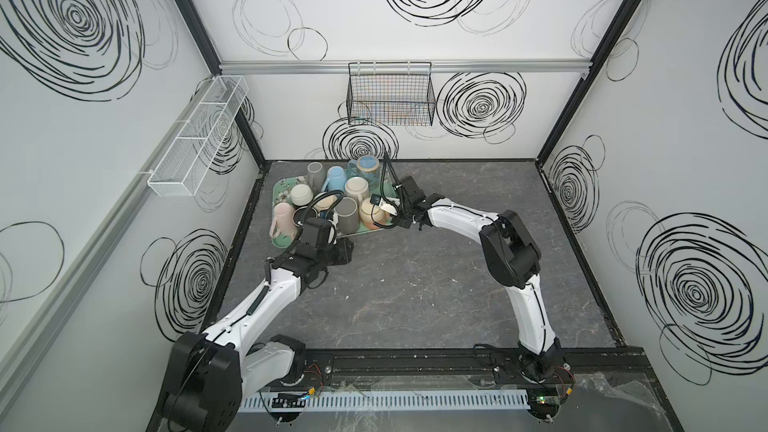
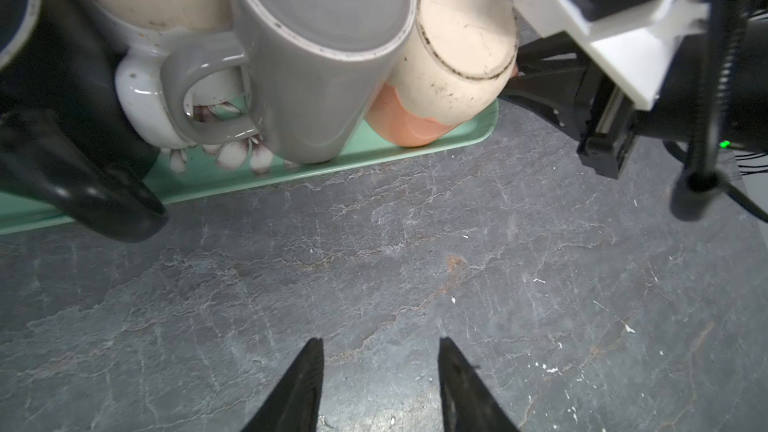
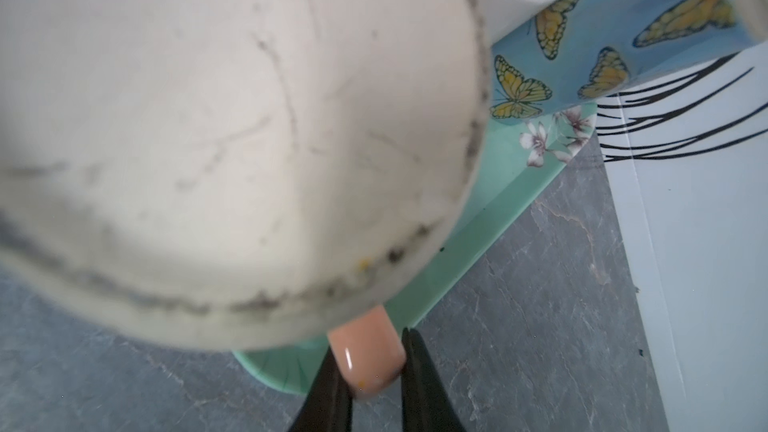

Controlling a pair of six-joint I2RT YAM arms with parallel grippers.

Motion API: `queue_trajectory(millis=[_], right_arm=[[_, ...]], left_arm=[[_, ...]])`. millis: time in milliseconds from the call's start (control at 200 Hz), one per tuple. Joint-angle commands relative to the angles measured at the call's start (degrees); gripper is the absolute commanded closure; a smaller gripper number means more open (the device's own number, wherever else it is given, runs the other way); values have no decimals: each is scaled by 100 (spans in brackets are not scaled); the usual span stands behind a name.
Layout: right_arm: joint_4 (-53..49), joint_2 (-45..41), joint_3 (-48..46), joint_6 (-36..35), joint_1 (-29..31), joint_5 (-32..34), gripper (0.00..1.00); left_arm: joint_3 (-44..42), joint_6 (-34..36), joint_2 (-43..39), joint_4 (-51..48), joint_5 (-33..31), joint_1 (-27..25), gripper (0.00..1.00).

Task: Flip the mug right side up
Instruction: 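Grasp the peach mug's handle with the right gripper while the left gripper approaches, then lift the peach mug with the right gripper and tilt it toward the left gripper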

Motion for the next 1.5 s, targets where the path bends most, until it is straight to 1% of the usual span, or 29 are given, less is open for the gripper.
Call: queue_trajectory(millis=[0, 130, 235, 300, 325, 410, 465, 540, 660, 766, 866, 996, 1241, 1366, 1496], right_arm=[[-114, -459, -507, 450, 273, -405, 100], [224, -662, -755, 1484, 239, -178, 100], [14, -552, -534, 2354, 187, -41, 100], [-86, -470, -453, 2661, 167, -107, 100], [-83, -464, -453, 2742, 168, -120, 100], [97, -514, -635, 3034, 168, -227, 100], [342, -634, -844, 3226, 157, -312, 100], [618, -852, -1152, 3415, 142, -620, 100], [1450, -1233, -1788, 4039, 83, -715, 100], [1964, -1395, -2122, 4557, -23, -904, 100], [2381, -1511, -2359, 4812, -60, -1050, 100], [2910, -1663, -2607, 5069, -76, -1065, 100], [3590, -1596, -2686, 5817, -162, -1199, 100], [4028, -1563, -2777, 6031, -193, -1440, 100], [4130, -1479, -2702, 6129, -202, -1515, 100]], left_arm=[[-104, -44, -138, 297, 118, 94, 52], [-159, -46, -167, 400, 162, 124, 52], [-195, -46, -123, 483, 212, 137, 52], [-204, -47, -91, 541, 257, 134, 52], [-204, -196, -78, 560, 268, 133, 52], [-230, -257, -69, 642, 328, 136, 52], [-252, -298, -86, 688, 363, 124, 52], [-312, -328, -131, 771, 451, 115, 53], [-443, -369, -171, 1037, 767, 117, 52], [-583, -482, -223, 1353, 965, 114, 52], [-699, -606, -289, 1653, 1099, 114, 51], [-821, -717, -420, 1948, 1148, 121, 51], [-1213, -1050, -578, 2771, 1226, 93, 50], [-1354, -1046, -569, 3148, 1281, -45, 46], [-1488, -1040, -495, 3495, 1249, -155, 43]])
